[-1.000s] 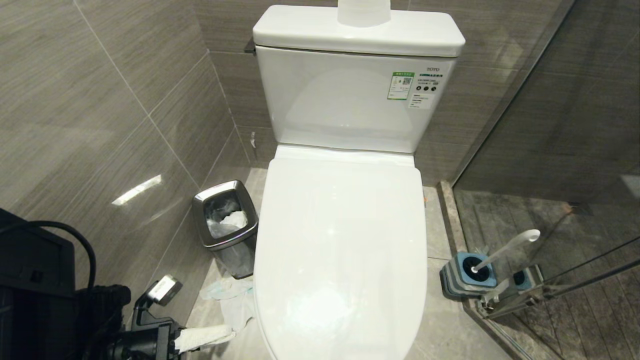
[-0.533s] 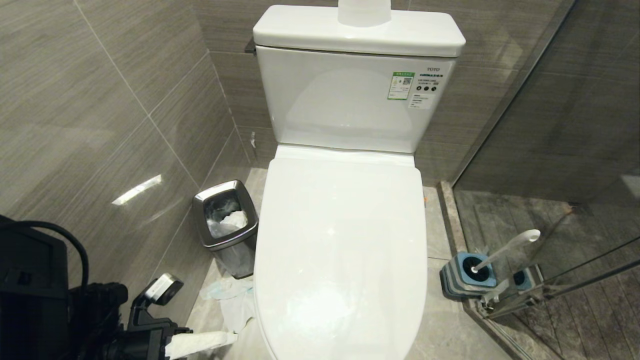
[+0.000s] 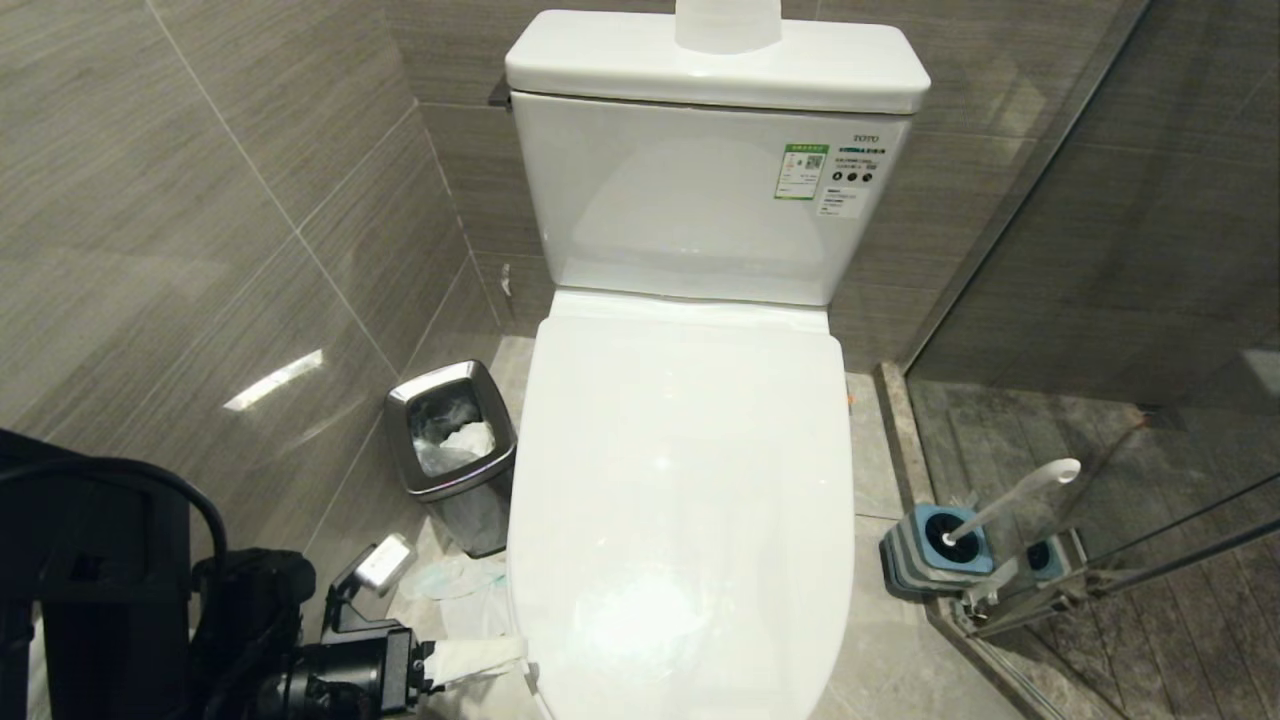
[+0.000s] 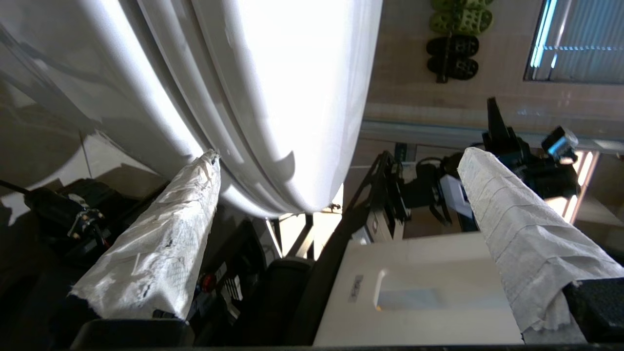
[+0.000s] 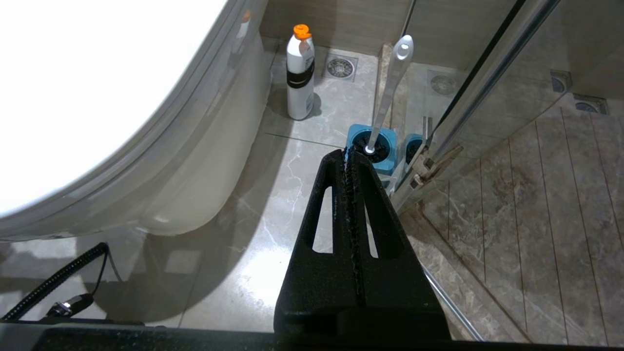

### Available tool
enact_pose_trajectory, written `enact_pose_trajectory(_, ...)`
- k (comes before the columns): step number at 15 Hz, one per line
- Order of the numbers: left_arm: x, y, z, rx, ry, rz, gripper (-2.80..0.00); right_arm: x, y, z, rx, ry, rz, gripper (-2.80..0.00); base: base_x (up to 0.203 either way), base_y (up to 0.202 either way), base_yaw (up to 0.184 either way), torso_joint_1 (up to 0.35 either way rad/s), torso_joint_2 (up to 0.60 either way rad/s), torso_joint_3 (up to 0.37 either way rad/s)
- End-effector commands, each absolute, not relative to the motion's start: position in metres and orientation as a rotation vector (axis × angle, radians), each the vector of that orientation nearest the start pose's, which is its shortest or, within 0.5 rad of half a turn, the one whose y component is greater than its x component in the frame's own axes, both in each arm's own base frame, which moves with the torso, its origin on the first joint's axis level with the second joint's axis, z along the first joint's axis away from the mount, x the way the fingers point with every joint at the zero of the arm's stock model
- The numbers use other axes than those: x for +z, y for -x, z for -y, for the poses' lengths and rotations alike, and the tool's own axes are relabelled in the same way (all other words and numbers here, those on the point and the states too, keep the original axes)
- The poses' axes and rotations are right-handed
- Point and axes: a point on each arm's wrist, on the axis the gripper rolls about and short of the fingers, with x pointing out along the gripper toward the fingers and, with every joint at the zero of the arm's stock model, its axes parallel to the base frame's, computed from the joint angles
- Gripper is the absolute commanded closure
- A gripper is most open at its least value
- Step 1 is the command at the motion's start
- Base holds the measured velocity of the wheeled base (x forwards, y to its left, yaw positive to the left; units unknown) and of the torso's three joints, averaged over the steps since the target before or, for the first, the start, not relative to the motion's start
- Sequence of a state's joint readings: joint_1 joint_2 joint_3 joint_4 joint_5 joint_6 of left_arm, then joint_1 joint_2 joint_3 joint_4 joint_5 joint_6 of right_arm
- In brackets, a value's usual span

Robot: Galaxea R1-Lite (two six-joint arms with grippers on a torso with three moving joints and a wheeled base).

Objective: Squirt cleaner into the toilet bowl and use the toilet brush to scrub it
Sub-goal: Use the left hand to lift the toilet lid slightly

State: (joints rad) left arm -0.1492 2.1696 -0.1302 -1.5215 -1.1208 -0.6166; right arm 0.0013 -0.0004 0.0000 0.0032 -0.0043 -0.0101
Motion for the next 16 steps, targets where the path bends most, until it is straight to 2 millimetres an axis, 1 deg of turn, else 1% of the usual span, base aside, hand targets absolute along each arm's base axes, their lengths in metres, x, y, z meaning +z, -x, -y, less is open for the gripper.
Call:
enact_pose_trajectory(1, 0.018, -0.232, 0.058, -1.073, 0.769, -0.848, -2.8, 0.075, 0.023, 0.0, -0.003, 0.011, -0.004, 0.0, 0.0, 0.0, 0.0, 0.0, 0.0, 0.0)
enact_pose_trajectory(3, 0.019, -0.238, 0.052, -1.053, 0.771, -0.819, -2.8, 0.075, 0.023, 0.0, -0.003, 0.011, -0.004, 0.0, 0.0, 0.0, 0.0, 0.0, 0.0, 0.0)
enact_pose_trajectory(6, 0.02, -0.241, 0.045, -1.028, 0.779, -0.797, -2.8, 0.075, 0.023, 0.0, -0.003, 0.011, -0.005, 0.0, 0.0, 0.0, 0.0, 0.0, 0.0, 0.0)
enact_pose_trajectory(11, 0.025, -0.243, 0.044, -1.021, 0.804, -0.797, -2.8, 0.075, 0.023, 0.0, -0.003, 0.011, -0.005, 0.0, 0.0, 0.0, 0.0, 0.0, 0.0, 0.0)
enact_pose_trajectory(16, 0.022, -0.243, 0.046, -1.012, 0.831, -0.825, -2.8, 0.075, 0.023, 0.0, -0.003, 0.011, -0.005, 0.0, 0.0, 0.0, 0.0, 0.0, 0.0, 0.0)
